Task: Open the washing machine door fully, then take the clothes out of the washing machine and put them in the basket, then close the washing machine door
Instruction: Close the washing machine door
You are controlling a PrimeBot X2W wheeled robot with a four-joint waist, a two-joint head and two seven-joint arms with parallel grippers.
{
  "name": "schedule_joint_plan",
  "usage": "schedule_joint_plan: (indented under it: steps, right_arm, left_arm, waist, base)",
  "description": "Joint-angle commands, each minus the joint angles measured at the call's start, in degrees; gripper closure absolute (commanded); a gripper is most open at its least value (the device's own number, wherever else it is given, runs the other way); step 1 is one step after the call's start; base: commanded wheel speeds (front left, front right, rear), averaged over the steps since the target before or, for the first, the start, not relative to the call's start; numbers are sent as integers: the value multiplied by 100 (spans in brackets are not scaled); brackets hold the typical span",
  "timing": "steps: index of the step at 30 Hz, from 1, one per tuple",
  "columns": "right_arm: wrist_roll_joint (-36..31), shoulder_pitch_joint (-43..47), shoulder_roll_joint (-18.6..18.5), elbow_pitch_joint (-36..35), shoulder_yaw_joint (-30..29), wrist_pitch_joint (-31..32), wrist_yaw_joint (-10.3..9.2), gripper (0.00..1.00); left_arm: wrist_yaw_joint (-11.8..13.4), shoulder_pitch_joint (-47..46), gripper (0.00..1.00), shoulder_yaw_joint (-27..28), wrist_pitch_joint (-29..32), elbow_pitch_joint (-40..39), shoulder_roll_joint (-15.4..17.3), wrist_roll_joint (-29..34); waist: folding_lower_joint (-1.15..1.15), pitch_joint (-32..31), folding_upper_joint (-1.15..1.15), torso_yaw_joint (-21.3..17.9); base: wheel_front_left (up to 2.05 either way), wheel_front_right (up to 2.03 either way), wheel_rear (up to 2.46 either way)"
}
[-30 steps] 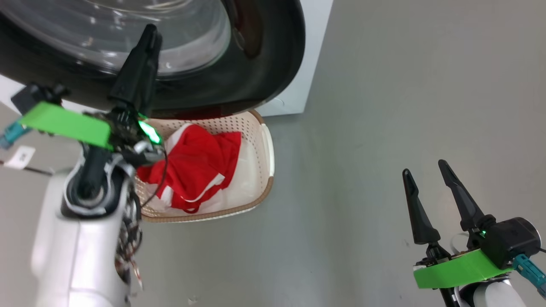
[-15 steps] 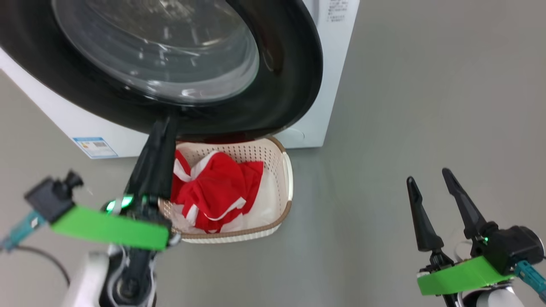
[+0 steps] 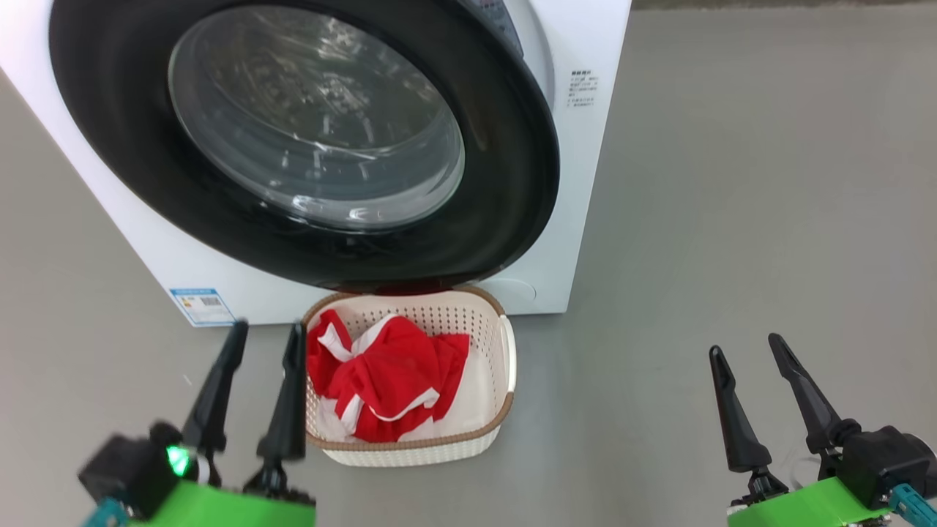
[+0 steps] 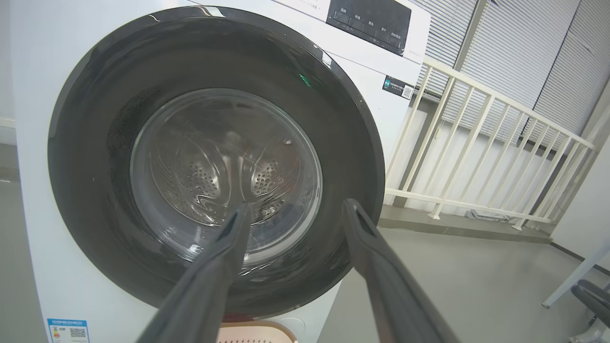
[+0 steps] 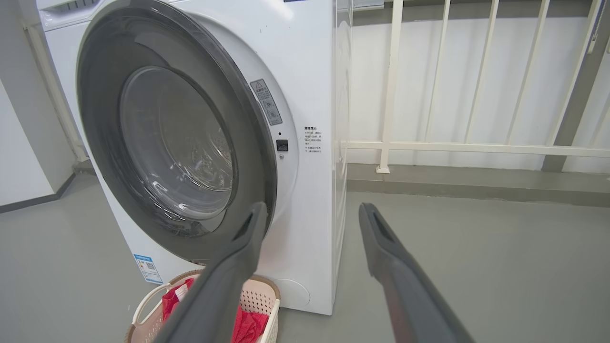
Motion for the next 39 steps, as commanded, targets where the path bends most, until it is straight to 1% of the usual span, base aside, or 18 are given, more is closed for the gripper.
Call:
schedule_joint_plan:
  steps: [1,5,14,16,19,23,29,30,31,32,33,34,39]
  right_arm:
    - [-19,-60,-74,-164,111,-37,35,0]
    - [-54,1,-74,-222,84,-37,35,0]
    - [-11,344,-74,-358,-73,-37,35,0]
    - [5,426,-74,-379,-85,-37,35,0]
    - [-12,456,-74,-391,-71,-37,35,0]
    - [-34,439,-74,-403,-103,-37,35,0]
    - [-58,459,-74,-407,-73,-37,35,0]
    - [-56,459,-74,-393,-56,-37,35,21]
    - [-50,459,-74,-380,-46,-37,35,55]
    - [-45,459,-74,-359,-32,-37,35,66]
    - [-35,459,-74,-331,-19,-37,35,84]
    - [-15,452,-74,-307,-3,-37,35,100]
    - [231,386,-74,-137,225,-37,35,100]
  left_arm:
    - [58,8,0,234,-46,-178,73,115]
    - [167,448,0,357,-47,-256,-76,626]
    - [214,1080,0,615,-48,-361,-366,1410]
    - [162,1183,0,693,-48,-411,-459,1549]
    - [98,1247,0,674,-49,-377,-488,1820]
    - [73,1255,0,739,-49,-380,-565,1928]
    - [-57,1253,0,737,-49,-292,-622,2039]
    - [-82,1256,0,732,-49,-275,-630,2045]
    - [-106,1255,0,721,-49,-260,-639,2047]
    - [-126,1253,0,705,-49,-251,-647,2053]
    - [-144,1249,0,682,-49,-243,-655,2057]
    - [-163,1243,0,657,-49,-236,-662,2060]
    - [-276,1182,0,535,-49,-306,-687,2063]
  waist:
    - [0,-117,0,10]
    - [0,-186,0,-5]
    - [0,-336,0,46]
    - [0,-364,0,45]
    - [0,-378,0,36]
    - [0,-369,0,40]
    - [0,-333,0,90]
    - [0,-326,0,107]
    - [0,-320,0,137]
    - [0,-319,0,173]
    - [0,-319,0,219]
    - [0,-318,0,269]
    - [0,-285,0,590]
  base:
    - [0,0,0]
    - [0,0,0]
    - [0,0,0]
    - [0,0,0]
    - [0,0,0]
    - [0,0,0]
    - [0,0,0]
    - [0,0,0]
    - [0,0,0]
    - [0,0,0]
    - [0,0,0]
    - [0,0,0]
    - [0,0,0]
